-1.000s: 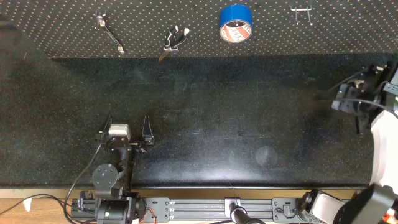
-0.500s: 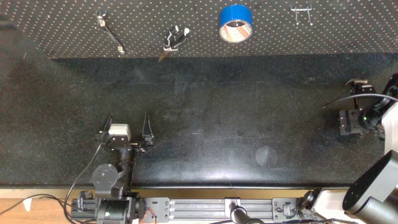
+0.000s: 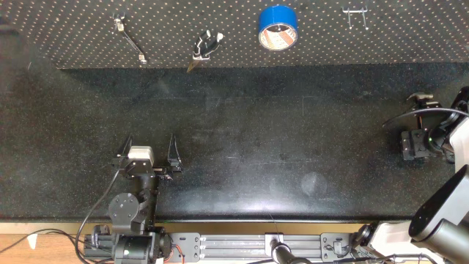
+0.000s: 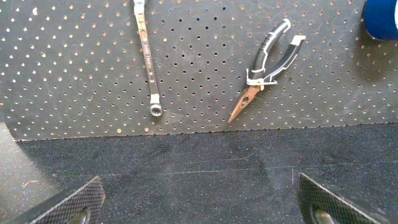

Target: Place Tools Onto Pegboard

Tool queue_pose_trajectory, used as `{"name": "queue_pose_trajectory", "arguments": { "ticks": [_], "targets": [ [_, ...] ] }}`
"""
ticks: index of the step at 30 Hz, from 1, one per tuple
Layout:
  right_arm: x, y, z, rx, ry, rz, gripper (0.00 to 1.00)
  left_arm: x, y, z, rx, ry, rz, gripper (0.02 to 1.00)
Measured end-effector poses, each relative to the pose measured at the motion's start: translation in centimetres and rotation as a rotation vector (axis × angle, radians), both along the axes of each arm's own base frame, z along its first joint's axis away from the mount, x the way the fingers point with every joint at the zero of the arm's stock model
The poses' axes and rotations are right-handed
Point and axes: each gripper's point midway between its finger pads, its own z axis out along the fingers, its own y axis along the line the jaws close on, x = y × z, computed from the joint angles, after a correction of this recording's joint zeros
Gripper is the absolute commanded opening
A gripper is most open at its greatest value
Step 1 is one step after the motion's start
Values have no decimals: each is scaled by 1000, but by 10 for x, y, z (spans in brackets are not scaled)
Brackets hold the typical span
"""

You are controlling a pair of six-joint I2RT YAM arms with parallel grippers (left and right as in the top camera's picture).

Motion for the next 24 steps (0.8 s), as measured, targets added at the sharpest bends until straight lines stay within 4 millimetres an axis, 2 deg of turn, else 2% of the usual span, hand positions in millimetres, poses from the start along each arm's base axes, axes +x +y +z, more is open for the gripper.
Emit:
{"name": "queue_pose_trajectory", "arguments": {
  "ticks": [3,4,5,6,9,14,15,16,19,20,21,23,24],
  "targets": [
    [4,9,-4,53,-18,4,890,0,0,0,0,0,0,996],
    [4,9,-4,58,-21,3,759,0,0,0,0,0,0,996],
    [4,11,-4,65,-21,-1,457,0,0,0,0,0,0,996],
    [4,11,-4,66,-22,-2,268,0,0,0,0,0,0,996],
    [5,11,-4,68,-24,-26,82,0,0,0,0,0,0,998],
    [9,6,1,53,-45,-54,75,0,0,0,0,0,0,996],
    [9,6,2,54,-46,-67,80,0,0,0,0,0,0,996],
    [9,6,2,55,-47,-76,128,0,0,0,0,0,0,996],
    [9,6,1,57,-47,-83,126,0,0,0,0,0,0,996],
    [10,6,1,57,-47,-84,347,0,0,0,0,0,0,996],
    [9,6,1,57,-47,-84,432,0,0,0,0,0,0,993],
    [9,7,0,59,-46,-92,430,0,0,0,0,0,0,996],
    [9,7,0,59,-46,-94,248,0,0,0,0,0,0,996]
  ]
}}
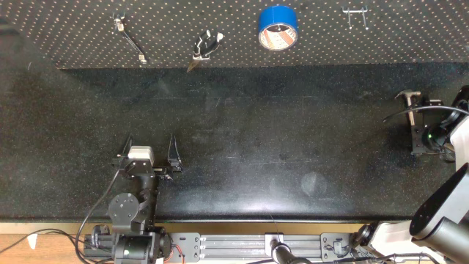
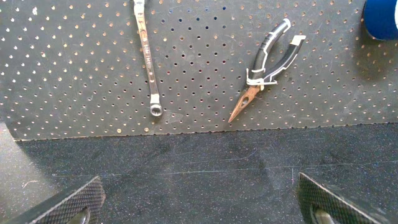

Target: Place Tools Onto Pegboard

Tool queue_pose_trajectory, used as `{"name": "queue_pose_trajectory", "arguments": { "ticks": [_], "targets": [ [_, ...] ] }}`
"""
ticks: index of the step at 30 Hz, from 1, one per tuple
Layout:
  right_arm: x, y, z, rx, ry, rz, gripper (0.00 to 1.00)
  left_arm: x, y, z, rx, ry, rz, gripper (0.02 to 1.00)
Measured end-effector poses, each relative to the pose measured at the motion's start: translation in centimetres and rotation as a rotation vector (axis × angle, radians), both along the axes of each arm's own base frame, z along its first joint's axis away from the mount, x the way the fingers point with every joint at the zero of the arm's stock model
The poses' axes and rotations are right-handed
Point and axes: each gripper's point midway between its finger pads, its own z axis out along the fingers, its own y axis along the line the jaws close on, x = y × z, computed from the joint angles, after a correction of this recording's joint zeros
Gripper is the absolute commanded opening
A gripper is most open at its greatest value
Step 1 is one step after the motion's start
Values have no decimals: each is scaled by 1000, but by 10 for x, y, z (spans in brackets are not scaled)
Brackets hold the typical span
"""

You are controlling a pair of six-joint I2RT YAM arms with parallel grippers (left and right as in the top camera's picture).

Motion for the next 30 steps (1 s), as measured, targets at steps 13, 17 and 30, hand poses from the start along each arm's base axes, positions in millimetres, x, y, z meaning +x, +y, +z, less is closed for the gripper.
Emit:
{"name": "queue_pose_trajectory", "arguments": {
  "ticks": [13,17,30],
  "targets": [
    [7,-4,-9,3,-12,-5,73,0,0,0,0,0,0,993],
    [15,18,55,55,-222,-120,73,0,0,0,0,2,-1,998],
    [61,157,199,171,-743,90,73,0,0,0,0,0,0,996]
  ]
}}
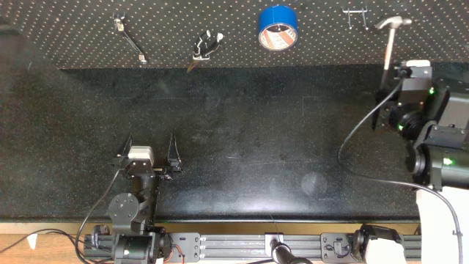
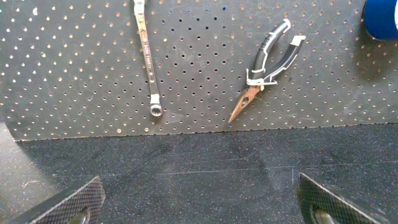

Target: Place Tools Onto Pegboard

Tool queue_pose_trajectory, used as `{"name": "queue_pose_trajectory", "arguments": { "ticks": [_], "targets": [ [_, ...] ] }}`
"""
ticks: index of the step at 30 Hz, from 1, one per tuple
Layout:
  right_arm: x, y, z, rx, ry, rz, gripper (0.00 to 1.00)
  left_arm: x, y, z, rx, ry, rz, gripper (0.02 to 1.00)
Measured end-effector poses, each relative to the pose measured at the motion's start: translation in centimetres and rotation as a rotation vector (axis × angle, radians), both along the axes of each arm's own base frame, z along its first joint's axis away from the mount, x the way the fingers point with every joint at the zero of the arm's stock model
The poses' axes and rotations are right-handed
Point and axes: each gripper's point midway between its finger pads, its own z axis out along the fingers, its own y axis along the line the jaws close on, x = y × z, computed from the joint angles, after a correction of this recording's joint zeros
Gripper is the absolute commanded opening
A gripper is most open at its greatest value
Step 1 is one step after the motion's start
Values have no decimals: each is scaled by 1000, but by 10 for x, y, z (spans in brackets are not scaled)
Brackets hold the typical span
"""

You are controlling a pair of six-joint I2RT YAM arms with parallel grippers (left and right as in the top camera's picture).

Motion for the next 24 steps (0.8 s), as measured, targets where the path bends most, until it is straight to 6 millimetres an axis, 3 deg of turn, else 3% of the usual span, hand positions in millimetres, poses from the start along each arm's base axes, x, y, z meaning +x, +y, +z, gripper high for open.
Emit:
{"name": "queue_pose_trajectory", "arguments": {
  "ticks": [3,10,16,24],
  "targets": [
    [12,18,2,1,-27,56,75,0,0,0,0,0,0,996],
    [48,30,-13,-22,-49,120,75,0,0,0,0,0,0,996],
    [59,30,-42,-26,22,133,73,0,0,0,0,0,0,996],
    [79,29,-55,-29,8,133,80,0,0,0,0,0,0,996]
  ]
}}
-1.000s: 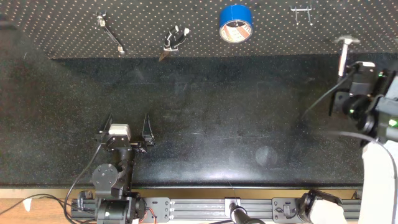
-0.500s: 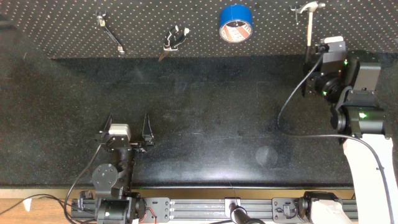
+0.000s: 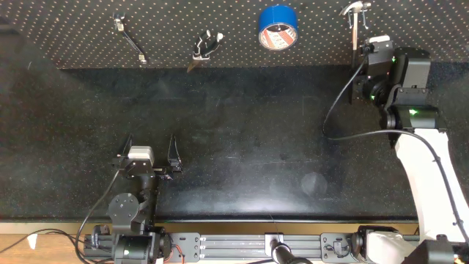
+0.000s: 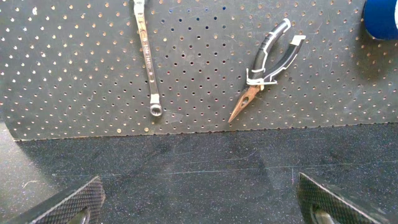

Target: Place Tools Onto Pegboard

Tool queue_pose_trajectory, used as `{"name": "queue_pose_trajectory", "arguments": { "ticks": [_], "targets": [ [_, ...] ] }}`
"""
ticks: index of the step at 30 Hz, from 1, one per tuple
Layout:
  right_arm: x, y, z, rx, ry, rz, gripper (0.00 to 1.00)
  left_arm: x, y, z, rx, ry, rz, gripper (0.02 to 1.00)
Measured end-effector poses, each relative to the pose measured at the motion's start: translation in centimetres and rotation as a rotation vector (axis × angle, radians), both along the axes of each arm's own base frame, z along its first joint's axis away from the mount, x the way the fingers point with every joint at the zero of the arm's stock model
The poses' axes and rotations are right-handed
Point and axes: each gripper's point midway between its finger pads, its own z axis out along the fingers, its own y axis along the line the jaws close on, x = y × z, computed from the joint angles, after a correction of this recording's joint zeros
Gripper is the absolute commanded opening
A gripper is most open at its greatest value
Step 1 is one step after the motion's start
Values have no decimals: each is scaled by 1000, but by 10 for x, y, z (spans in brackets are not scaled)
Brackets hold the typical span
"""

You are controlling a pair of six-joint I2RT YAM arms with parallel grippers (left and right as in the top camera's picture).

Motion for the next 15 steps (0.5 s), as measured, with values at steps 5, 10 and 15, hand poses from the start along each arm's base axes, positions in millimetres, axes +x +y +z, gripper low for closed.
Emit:
{"name": "queue_pose_trajectory", "arguments": {
  "ticks": [5,10,15],
  "targets": [
    [5,0,-1,-11,-15,9,706,0,0,0,0,0,0,996],
    [6,-1,-1,-13,-15,5,965,0,0,0,0,0,0,996],
    [-5,-6,17,-39,-67,-20,967,0,0,0,0,0,0,996]
  ]
}}
